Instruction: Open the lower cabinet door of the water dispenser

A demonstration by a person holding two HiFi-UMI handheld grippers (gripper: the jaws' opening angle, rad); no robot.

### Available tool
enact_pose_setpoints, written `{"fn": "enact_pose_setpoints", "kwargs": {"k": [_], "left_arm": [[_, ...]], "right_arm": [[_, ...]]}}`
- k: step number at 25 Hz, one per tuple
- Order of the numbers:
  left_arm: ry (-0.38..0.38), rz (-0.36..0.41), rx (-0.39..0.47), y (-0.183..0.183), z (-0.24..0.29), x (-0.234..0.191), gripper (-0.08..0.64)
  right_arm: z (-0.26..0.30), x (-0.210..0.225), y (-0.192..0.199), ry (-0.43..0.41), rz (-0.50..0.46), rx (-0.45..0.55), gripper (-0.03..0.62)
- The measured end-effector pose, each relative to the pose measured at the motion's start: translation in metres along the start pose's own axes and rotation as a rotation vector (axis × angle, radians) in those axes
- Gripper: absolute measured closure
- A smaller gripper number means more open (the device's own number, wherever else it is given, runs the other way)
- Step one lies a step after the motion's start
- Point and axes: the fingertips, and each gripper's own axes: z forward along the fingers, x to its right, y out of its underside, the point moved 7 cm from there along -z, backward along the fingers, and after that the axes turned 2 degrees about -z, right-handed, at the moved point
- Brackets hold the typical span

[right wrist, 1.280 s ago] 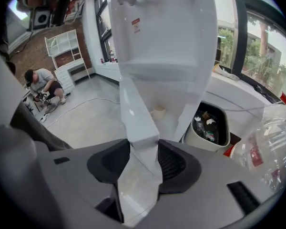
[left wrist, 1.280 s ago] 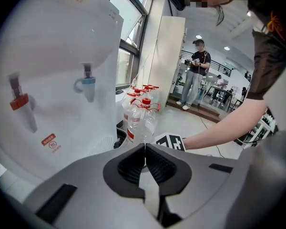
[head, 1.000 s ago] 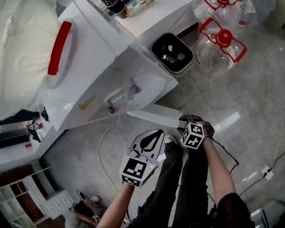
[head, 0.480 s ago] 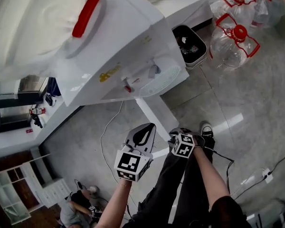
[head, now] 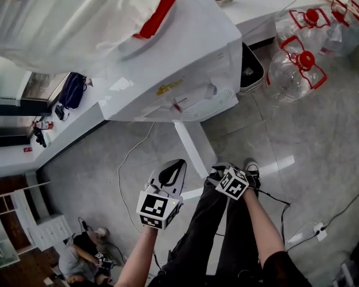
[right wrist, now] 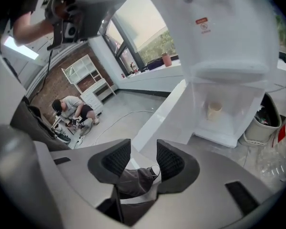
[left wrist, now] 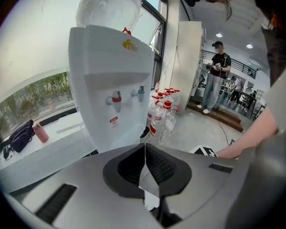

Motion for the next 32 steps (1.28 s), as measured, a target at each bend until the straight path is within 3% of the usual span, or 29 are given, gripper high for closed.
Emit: {"fn": "enact_pose_setpoints", "kwargs": {"k": [9, 20, 25, 32], "left_arm": [[0.001, -0.020, 0.059, -0.052, -0.035, 0.047, 0.540], [-0.098, -0.060, 0.151, -0.137, -0.133, 0.117, 0.540], [-0.116, -0.059, 0.165, -0.149, -0.167, 0.145, 0.540], [-0.086, -0.039, 0.198, -0.164, -0.199, 0.167, 0.540]], "right_arm": [[-0.139, 0.008, -0.056, 0.103, 0.019, 0.133, 0.408], [-0.317, -0.044, -0.132, 0.176, 0.015, 0.324, 0.436], [-0.371, -0.070, -0.162, 0.183, -0.011, 0.403, 0.448], [-0.415, -0.097, -0.181, 0.201, -0.007, 0.472, 0.451]]}}
